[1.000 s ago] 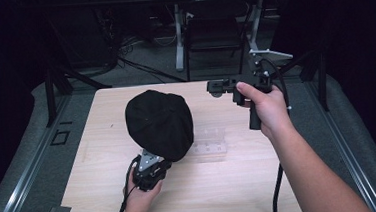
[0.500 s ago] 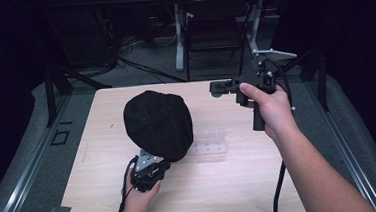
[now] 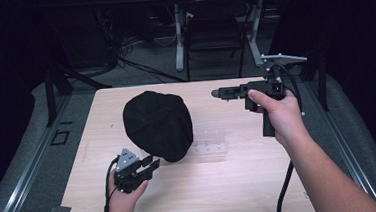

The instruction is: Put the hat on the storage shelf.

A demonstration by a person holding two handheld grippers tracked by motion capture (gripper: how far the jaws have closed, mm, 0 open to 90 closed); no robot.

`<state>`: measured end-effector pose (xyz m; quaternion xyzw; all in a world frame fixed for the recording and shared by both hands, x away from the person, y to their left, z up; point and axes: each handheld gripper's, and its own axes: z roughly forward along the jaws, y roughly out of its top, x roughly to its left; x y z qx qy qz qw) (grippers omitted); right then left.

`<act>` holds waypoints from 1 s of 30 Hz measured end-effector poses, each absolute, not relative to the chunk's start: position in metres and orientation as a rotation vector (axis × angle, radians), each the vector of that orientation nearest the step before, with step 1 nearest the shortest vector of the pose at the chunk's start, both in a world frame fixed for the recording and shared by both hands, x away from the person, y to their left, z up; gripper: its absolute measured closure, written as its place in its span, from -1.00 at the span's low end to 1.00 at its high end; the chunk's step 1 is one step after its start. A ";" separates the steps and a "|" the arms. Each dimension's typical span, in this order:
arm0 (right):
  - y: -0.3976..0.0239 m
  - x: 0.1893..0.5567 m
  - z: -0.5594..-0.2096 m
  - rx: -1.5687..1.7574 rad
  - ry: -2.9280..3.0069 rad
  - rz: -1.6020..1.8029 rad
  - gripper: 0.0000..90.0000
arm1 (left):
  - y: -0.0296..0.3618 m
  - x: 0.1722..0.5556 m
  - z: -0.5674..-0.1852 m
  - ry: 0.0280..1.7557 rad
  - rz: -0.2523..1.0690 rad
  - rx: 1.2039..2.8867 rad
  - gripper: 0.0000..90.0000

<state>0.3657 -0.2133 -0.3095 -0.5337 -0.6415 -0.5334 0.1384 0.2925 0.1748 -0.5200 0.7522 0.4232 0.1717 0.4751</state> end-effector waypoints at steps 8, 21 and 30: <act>-0.222 0.353 -0.314 -1.582 -1.956 -1.510 0.65 | 0.206 0.292 -0.518 1.119 0.448 1.780 0.13; -0.241 0.333 -0.329 -1.666 -2.128 -1.484 0.55 | 0.238 0.279 -0.519 1.177 0.501 1.759 0.07; -0.239 0.321 -0.353 -1.664 -2.215 -1.459 0.42 | 0.244 0.274 -0.539 1.210 0.497 1.758 0.04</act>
